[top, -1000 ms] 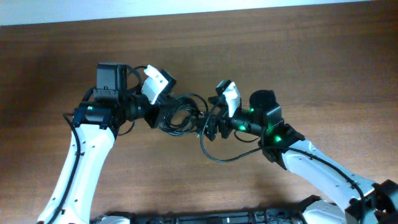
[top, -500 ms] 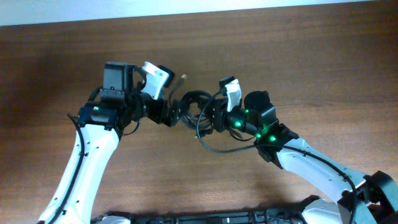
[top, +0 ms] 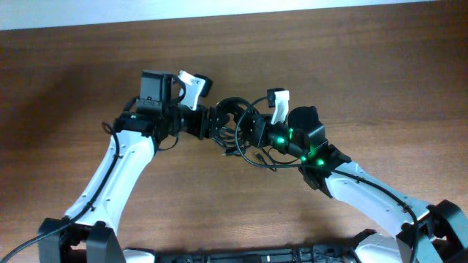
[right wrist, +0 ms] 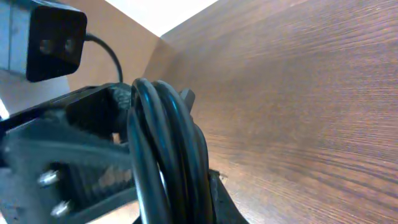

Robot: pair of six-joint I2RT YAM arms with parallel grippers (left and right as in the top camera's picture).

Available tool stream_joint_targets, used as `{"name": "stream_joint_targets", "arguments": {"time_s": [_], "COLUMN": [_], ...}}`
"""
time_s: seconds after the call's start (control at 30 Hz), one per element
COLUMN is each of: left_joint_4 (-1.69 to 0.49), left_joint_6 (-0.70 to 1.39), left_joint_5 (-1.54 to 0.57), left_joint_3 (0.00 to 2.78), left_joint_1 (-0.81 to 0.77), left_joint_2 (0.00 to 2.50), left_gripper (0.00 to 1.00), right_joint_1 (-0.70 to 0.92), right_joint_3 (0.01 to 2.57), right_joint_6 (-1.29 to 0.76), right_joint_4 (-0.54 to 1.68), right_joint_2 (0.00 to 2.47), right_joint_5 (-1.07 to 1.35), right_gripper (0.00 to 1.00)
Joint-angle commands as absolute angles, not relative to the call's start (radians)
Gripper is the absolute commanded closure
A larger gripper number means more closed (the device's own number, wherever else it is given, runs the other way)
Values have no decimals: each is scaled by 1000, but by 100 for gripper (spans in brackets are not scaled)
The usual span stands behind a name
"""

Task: Untangle cables

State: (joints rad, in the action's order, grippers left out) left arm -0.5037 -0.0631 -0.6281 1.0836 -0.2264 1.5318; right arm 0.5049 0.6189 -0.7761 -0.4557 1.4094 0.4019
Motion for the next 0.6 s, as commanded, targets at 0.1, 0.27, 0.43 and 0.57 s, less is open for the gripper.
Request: {"name": "stream_joint_targets", "arguments": {"time_s": [0.1, 0.27, 0.43, 0.57], "left_joint_4": [-518, -517, -497, -490], "left_joint_6": [-175, -174, -69, 102], "left_joint_5": [-622, -552, -500, -340], "left_joint_3": [1077, 1077, 1077, 1077], "left_joint_1": [-226, -176, -141, -142], "left_joint_2": [1550, 1549, 1549, 1549], "left_gripper": [100, 100, 100, 100], "right_joint_1": [490, 410, 430, 481], "right_joint_3": [624, 624, 624, 624], "right_joint_6": [-684, -572, -573, -585], "right_joint_4": [-479, -393, -355, -385], "right_joint_2": [1406, 1406, 1406, 1406], "right_joint_5": [460, 461, 521, 629], "right_gripper": [91, 27, 20, 20]}}
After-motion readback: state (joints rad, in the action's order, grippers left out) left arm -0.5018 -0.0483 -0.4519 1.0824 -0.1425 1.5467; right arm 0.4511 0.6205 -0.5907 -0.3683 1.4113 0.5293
